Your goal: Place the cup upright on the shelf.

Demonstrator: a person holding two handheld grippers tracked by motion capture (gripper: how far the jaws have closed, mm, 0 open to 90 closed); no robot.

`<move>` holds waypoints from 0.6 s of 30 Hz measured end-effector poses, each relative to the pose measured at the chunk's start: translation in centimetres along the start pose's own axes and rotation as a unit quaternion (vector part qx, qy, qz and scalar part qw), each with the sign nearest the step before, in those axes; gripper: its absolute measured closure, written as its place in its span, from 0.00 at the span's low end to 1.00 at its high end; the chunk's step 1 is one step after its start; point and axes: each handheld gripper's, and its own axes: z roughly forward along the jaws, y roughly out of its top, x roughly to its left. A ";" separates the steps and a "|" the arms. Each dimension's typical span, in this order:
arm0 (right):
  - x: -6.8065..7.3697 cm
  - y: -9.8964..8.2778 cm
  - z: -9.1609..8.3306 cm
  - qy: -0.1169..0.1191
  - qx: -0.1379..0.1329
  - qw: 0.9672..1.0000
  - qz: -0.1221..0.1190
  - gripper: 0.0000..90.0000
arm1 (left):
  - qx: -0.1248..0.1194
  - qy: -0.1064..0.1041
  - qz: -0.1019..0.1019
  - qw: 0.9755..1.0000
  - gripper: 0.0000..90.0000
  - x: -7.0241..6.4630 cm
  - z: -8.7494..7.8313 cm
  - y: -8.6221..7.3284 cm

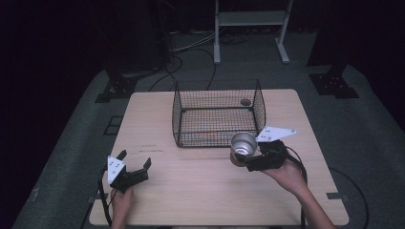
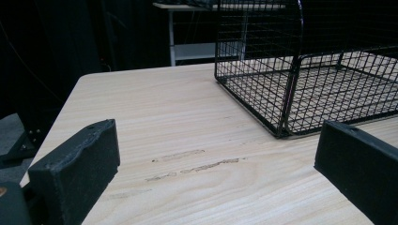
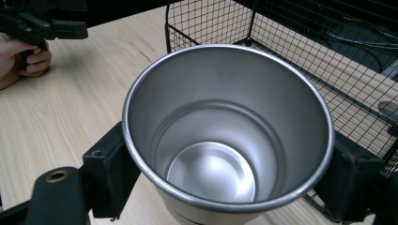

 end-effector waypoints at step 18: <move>-1.1 3.5 0.2 0.012 0.000 1.000 -0.005 0.20 | 0.001 -0.001 0.002 1.000 0.00 0.0 0.0 0.0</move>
